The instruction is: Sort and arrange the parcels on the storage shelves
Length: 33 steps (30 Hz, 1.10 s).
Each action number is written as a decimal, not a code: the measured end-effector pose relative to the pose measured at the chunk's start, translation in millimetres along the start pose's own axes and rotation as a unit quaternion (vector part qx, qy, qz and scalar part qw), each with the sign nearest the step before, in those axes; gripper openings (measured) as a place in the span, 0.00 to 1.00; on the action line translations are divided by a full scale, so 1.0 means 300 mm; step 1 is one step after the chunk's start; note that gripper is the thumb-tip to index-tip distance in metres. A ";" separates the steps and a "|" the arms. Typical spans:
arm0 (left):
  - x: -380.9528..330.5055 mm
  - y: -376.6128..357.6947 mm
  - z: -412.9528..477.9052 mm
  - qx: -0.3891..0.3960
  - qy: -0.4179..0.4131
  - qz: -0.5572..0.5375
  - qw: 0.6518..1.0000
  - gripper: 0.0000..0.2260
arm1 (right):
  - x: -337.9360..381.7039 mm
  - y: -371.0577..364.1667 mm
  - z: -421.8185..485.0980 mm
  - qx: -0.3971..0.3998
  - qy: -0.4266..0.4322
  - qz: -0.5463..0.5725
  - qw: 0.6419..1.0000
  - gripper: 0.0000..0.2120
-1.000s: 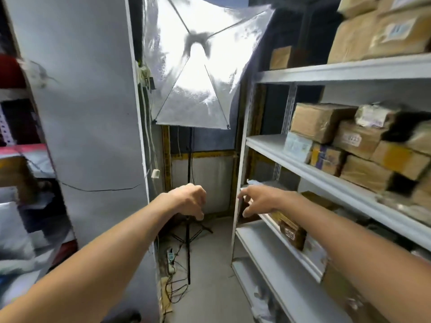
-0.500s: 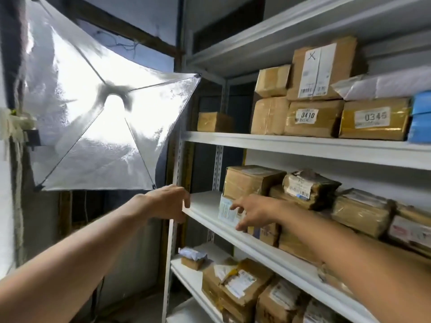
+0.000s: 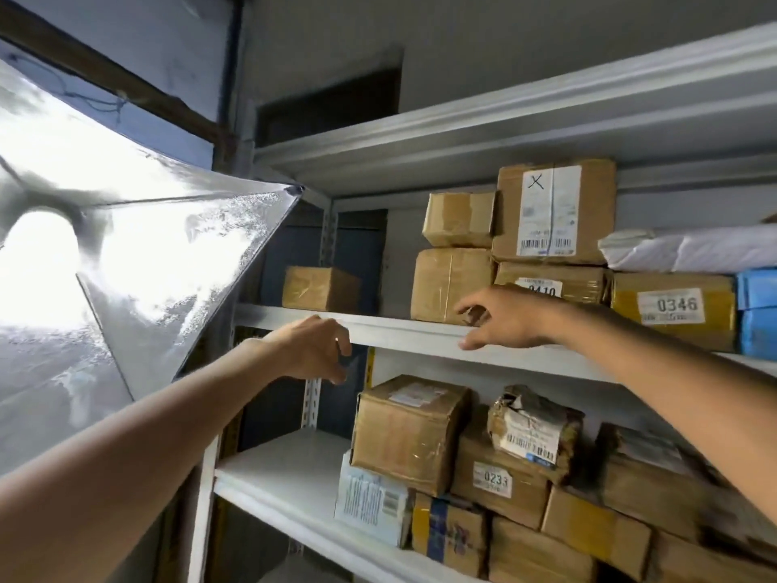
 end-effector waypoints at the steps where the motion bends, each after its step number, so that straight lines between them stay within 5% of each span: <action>1: 0.000 0.006 0.035 -0.008 -0.006 -0.005 1.000 0.17 | -0.011 0.016 0.012 -0.010 -0.005 0.000 1.000 0.31; 17: -0.049 0.125 0.481 -0.140 -0.084 -0.039 0.986 0.11 | -0.105 0.235 0.130 -0.235 -0.069 -0.096 0.965 0.20; 25: -0.040 0.213 0.643 -0.153 -0.131 -0.077 0.976 0.24 | -0.070 0.287 0.186 -0.262 -0.136 -0.100 0.950 0.21; 33: -0.115 0.217 0.728 -0.185 -0.193 -0.199 0.943 0.23 | -0.022 0.275 0.284 -0.278 -0.193 -0.101 0.935 0.16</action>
Point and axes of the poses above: each hand's wrist, its own z-axis towards the middle knuckle, its own y-axis out of the back of the hand, x = y × z, the point moved 2 cm from there along z, towards the middle knuckle, and after that the axes turned 2 degrees about -y, right-handed, at the moved point
